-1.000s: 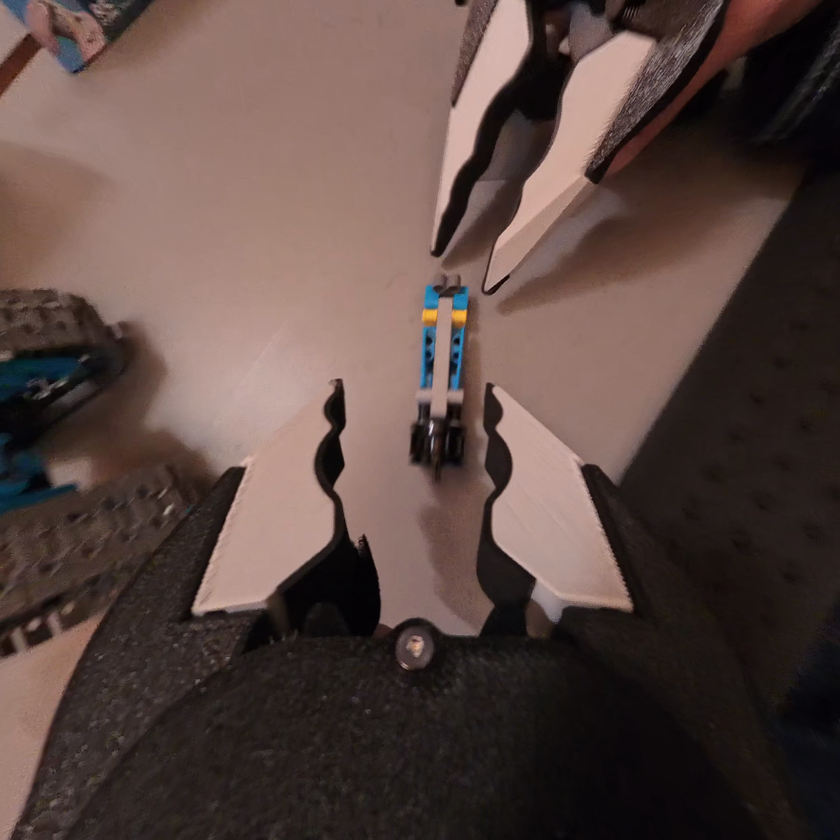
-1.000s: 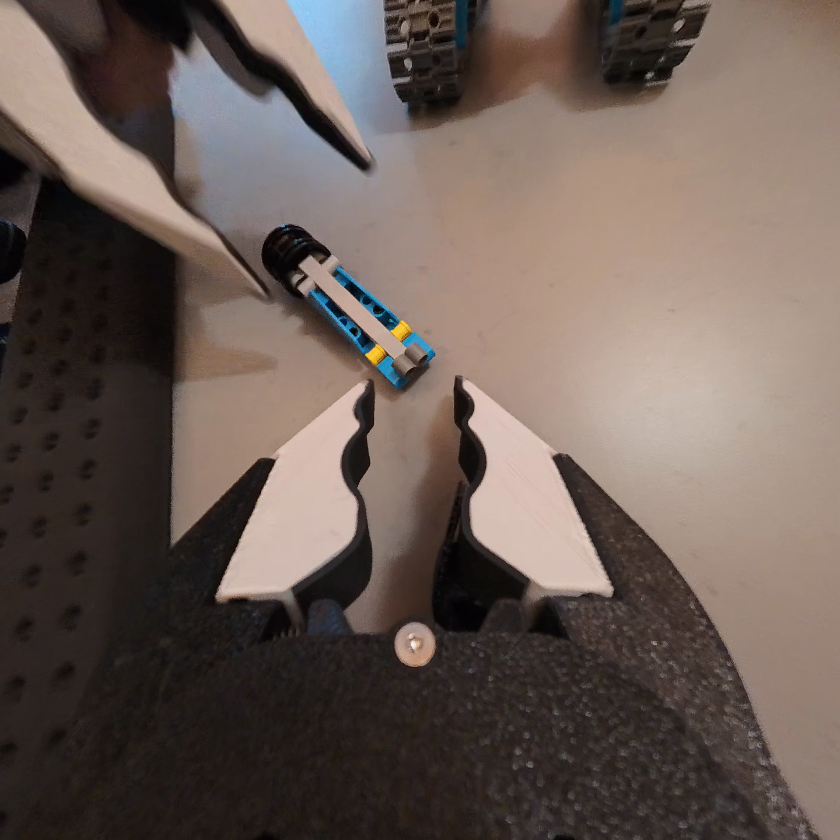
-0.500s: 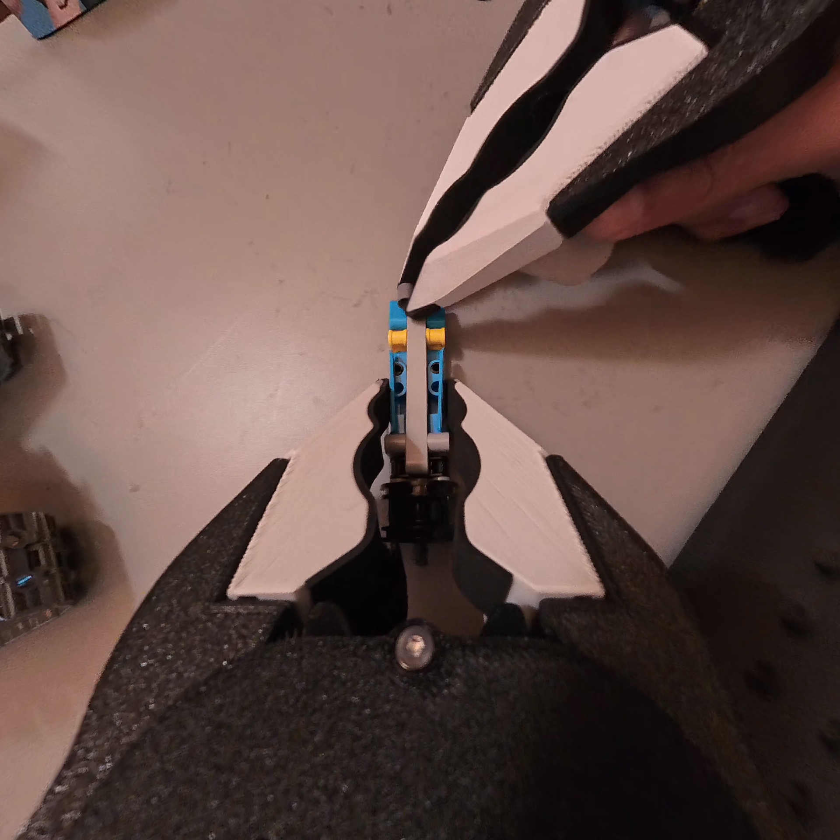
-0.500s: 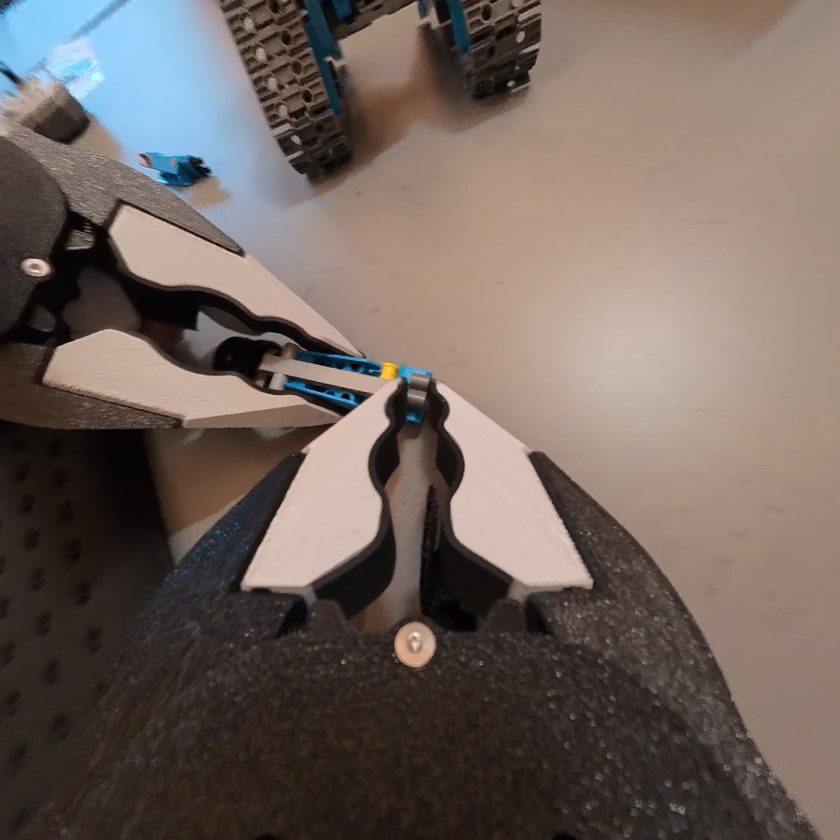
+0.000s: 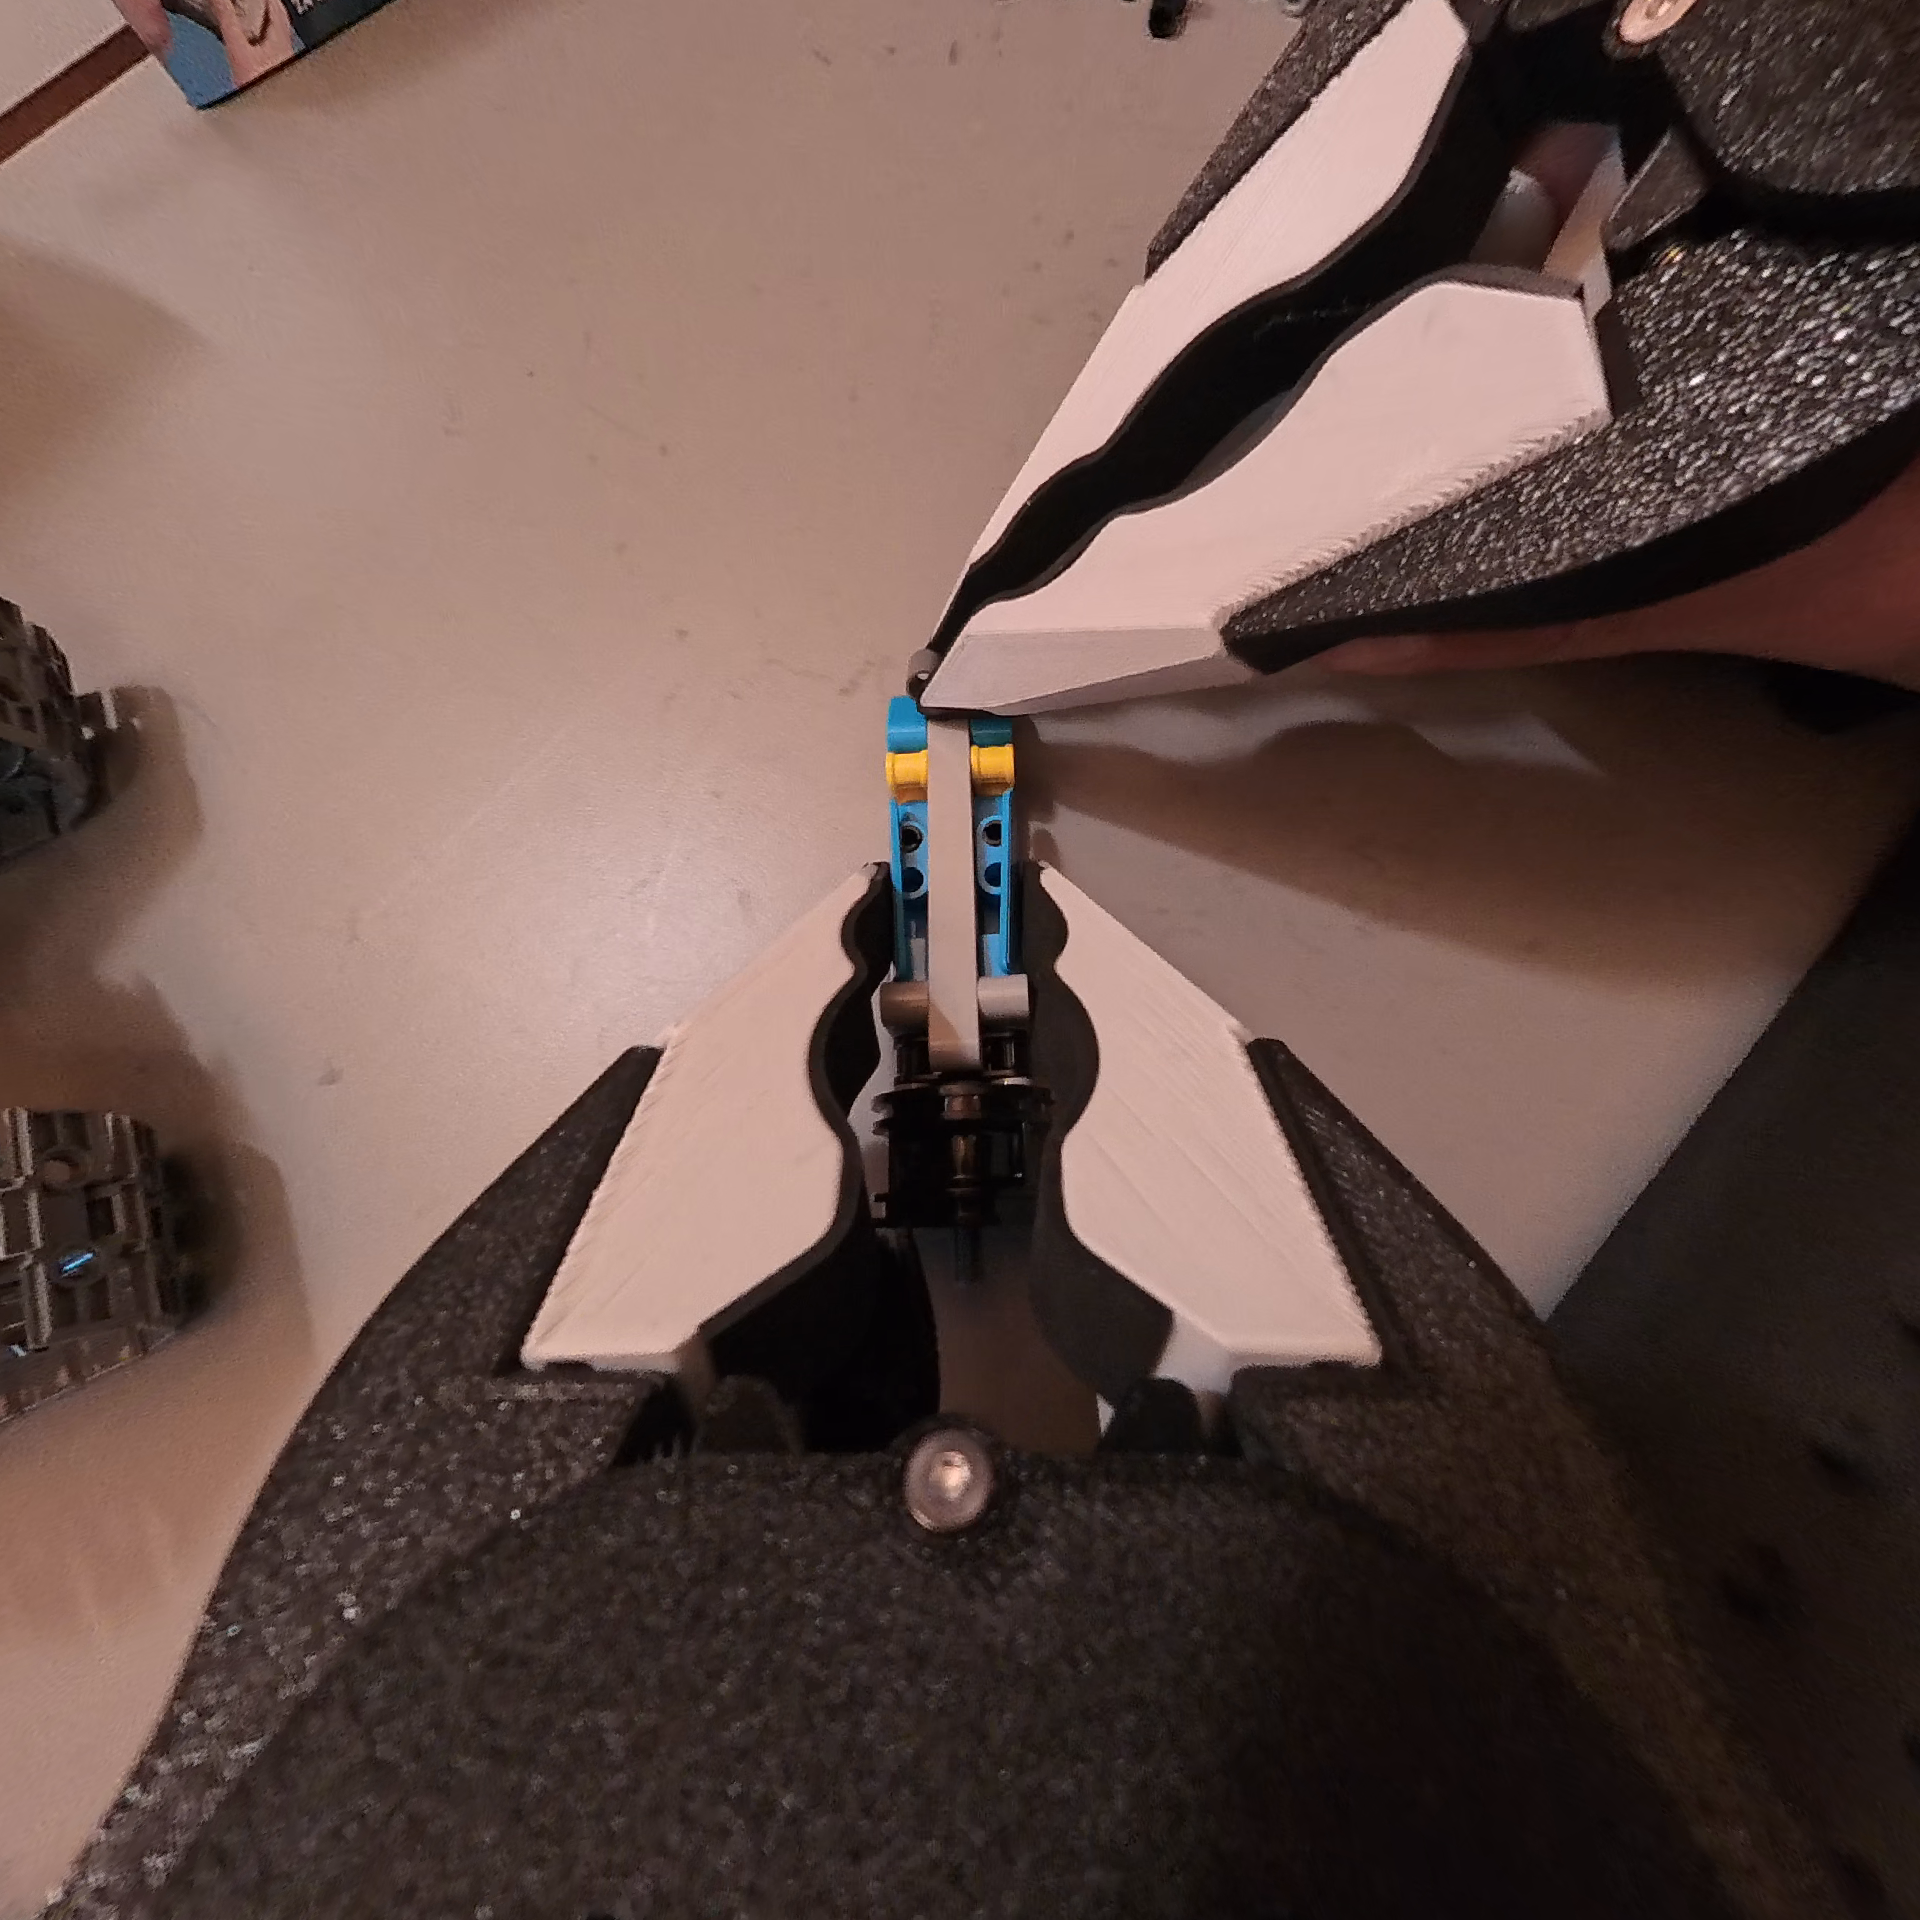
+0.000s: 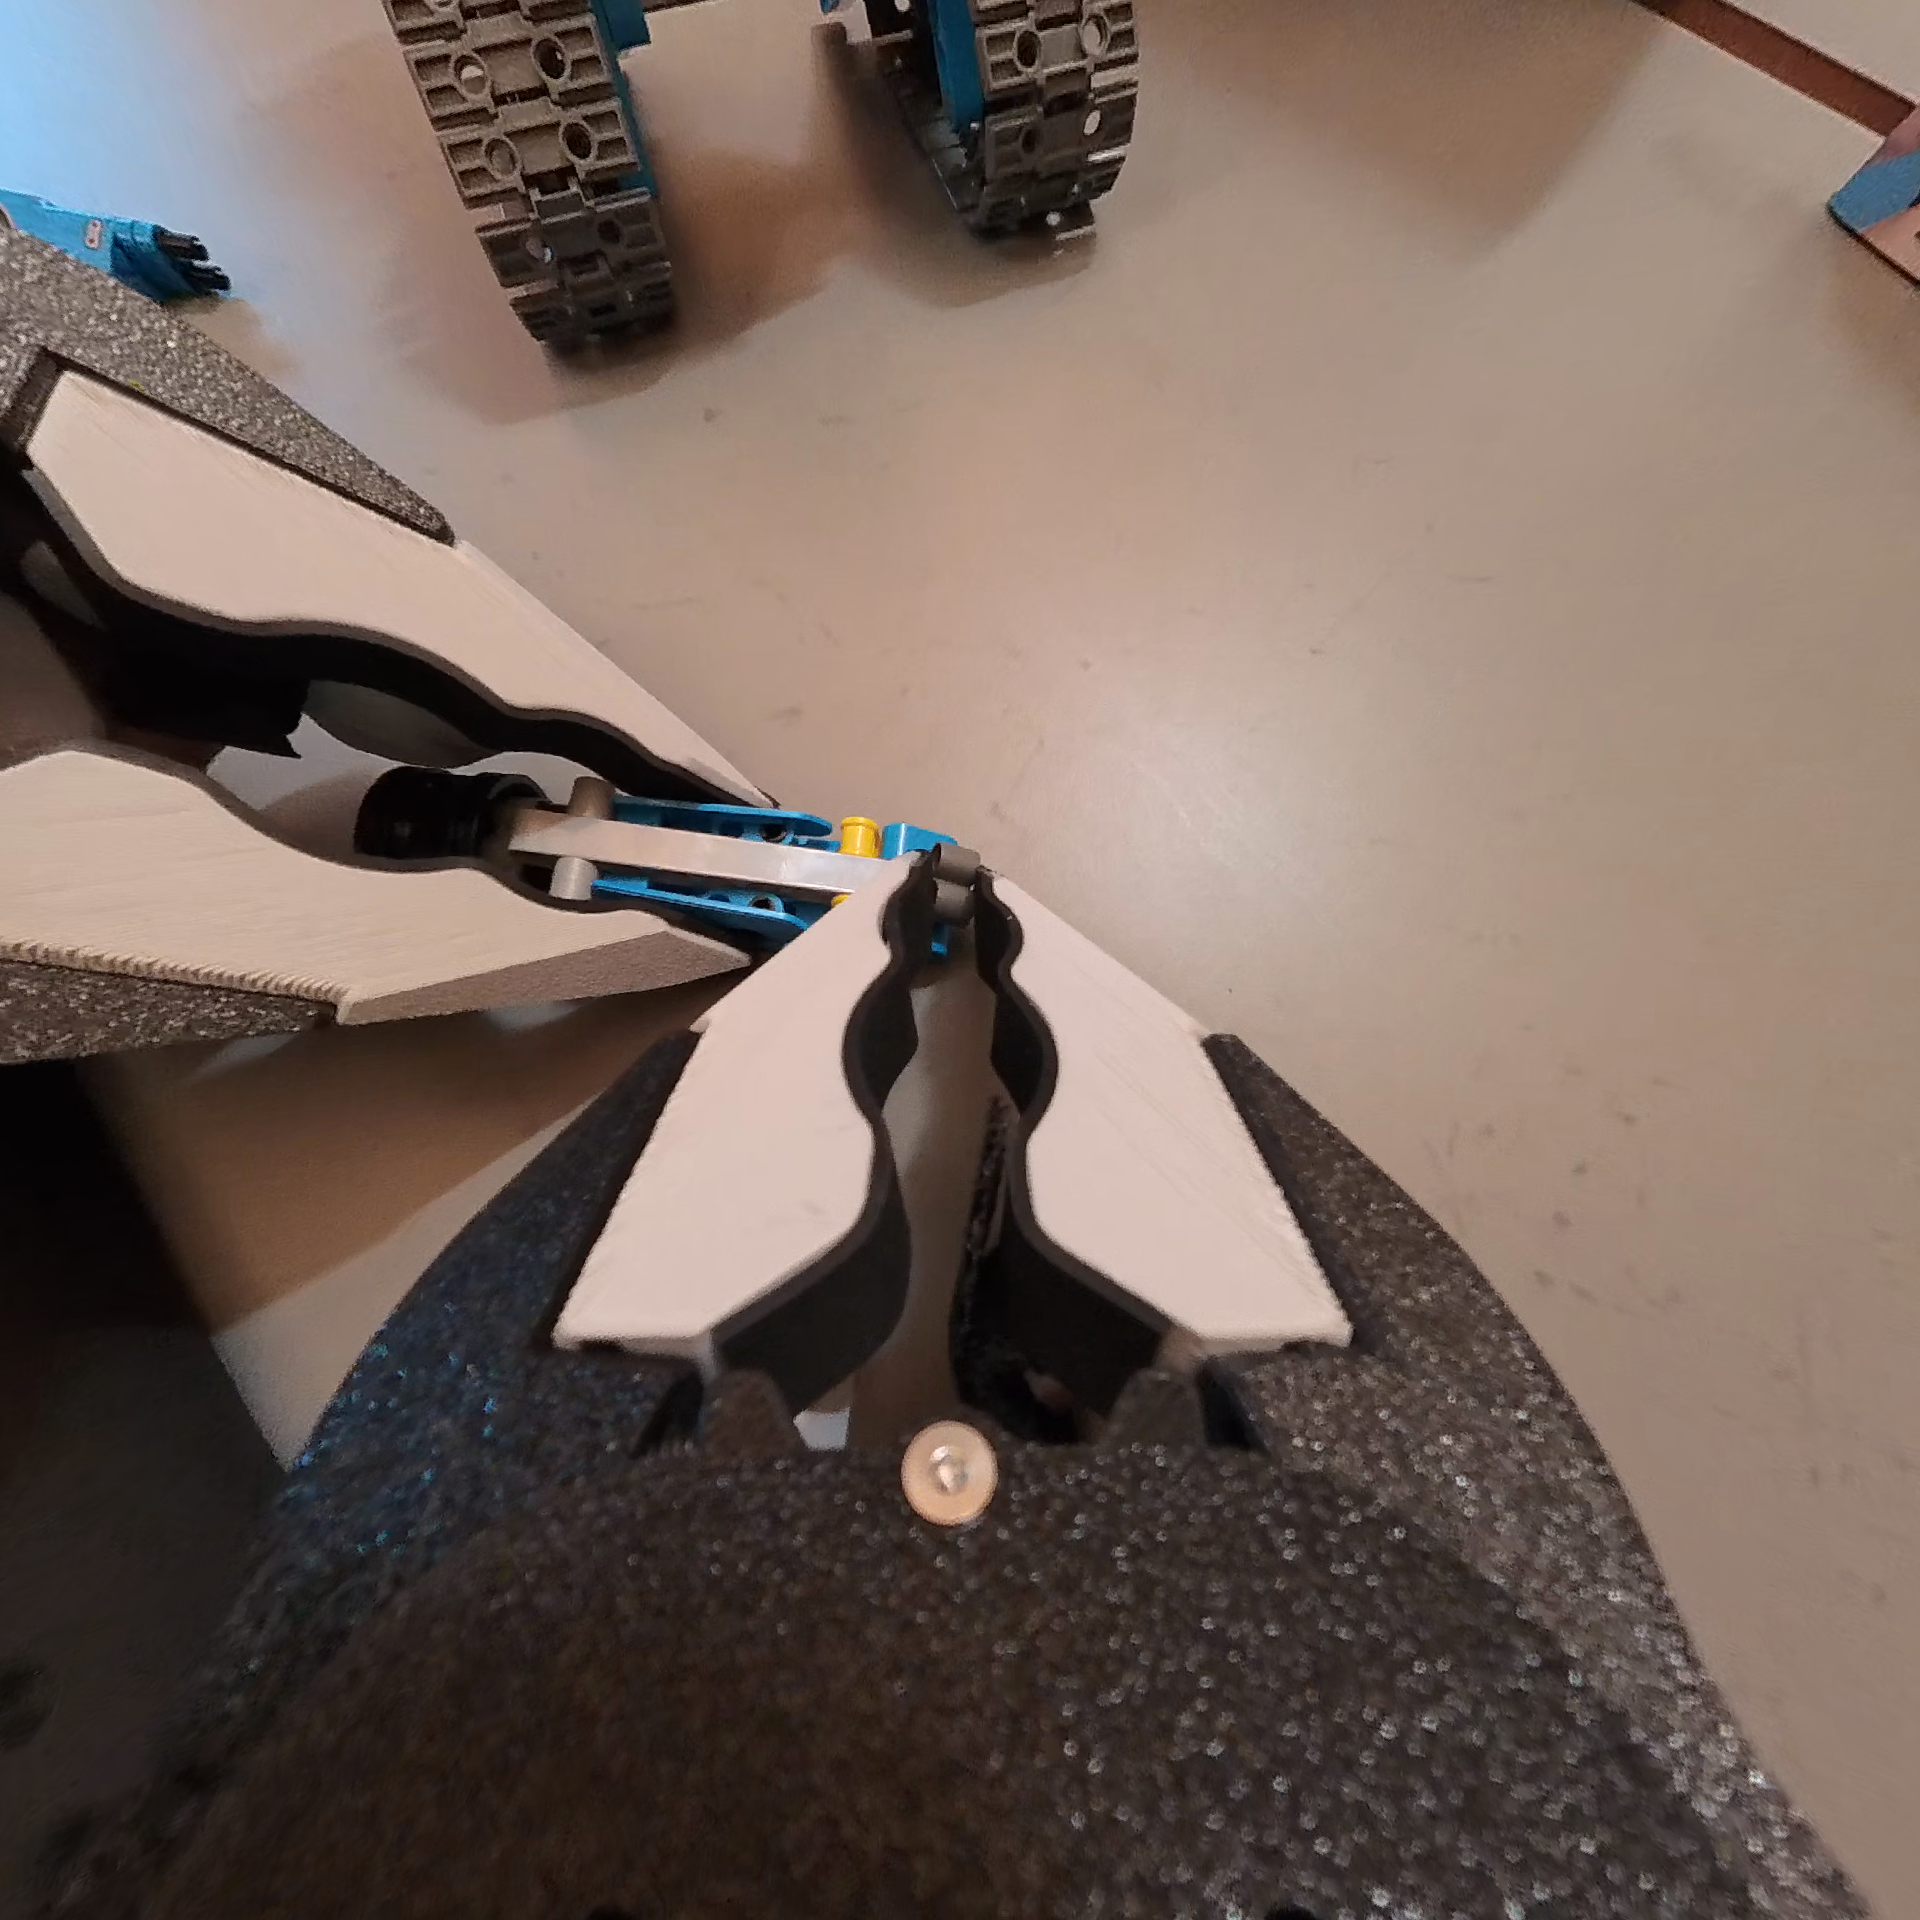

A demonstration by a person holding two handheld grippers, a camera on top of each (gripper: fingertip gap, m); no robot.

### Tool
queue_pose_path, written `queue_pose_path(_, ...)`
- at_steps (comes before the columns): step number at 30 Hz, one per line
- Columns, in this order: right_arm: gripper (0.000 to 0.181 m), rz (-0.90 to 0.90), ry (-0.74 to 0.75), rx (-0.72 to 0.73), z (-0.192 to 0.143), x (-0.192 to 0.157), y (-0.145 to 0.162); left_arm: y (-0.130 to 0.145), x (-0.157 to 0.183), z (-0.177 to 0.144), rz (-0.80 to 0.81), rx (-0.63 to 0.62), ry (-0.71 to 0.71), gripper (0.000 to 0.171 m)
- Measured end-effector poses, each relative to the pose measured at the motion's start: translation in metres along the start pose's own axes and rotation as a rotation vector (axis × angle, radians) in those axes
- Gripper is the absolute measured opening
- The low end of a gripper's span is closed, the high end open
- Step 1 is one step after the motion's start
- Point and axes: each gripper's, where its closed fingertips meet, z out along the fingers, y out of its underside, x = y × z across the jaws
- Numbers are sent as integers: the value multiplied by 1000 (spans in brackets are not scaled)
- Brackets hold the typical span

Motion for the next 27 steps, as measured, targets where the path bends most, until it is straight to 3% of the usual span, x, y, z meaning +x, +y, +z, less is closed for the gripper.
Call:
queue_pose_path(6, 5, -41, 34, -5, 1, 1, 0, -1, -1, 0, 1, 5, -12, 24)
queue_pose_path(11, 6, 32, -58, 66, -4, 0, -10, -5, -3, -3, -87, 39, 50, 23)
queue_pose_path(15, 24, 195, -265, 274, -37, 6, -36, -33, -5, -28, -284, 248, 267, 23)
queue_pose_path(20, 40, 449, -688, 515, -90, -5, -71, -68, -1, -71, -456, 509, 536, 23)
queue_pose_path(27, 37, 294, -798, 570, -107, -44, -81, -86, 12, -105, -563, 641, 825, 23)
